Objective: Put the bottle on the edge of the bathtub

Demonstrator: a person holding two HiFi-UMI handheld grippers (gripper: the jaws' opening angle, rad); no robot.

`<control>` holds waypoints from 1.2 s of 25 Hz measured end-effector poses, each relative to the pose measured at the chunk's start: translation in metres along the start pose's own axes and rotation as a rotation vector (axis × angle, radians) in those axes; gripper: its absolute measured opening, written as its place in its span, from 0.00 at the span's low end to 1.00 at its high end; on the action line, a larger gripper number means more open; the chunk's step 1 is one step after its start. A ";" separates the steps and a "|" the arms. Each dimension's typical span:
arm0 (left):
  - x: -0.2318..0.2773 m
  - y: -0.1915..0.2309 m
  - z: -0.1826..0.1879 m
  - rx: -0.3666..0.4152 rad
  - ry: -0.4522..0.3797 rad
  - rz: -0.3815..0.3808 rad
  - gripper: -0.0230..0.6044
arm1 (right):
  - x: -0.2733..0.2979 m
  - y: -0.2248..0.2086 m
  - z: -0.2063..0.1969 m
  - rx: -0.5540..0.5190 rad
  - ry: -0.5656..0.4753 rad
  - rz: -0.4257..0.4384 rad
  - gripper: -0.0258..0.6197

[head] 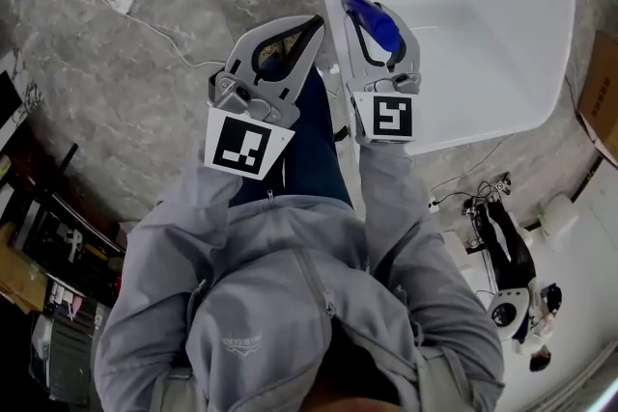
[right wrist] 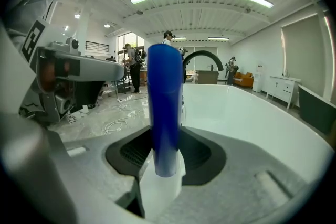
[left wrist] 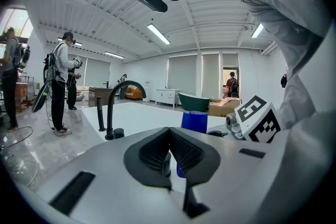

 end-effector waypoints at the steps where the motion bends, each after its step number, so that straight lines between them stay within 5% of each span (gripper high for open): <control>1: 0.001 -0.001 -0.002 0.002 0.002 -0.008 0.05 | 0.002 0.000 -0.002 0.004 0.003 -0.002 0.29; 30: -0.003 -0.009 -0.022 -0.002 0.028 -0.037 0.05 | 0.021 0.004 -0.028 0.003 0.010 -0.036 0.29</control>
Point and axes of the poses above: the fingertips, and each gripper's own axes: x forward along the fingers, y to its left, z out of its top, the point moved 5 cm from there along -x, backward along the fingers, and after that the axes turned 13 degrees about x, right-handed, at the moved point
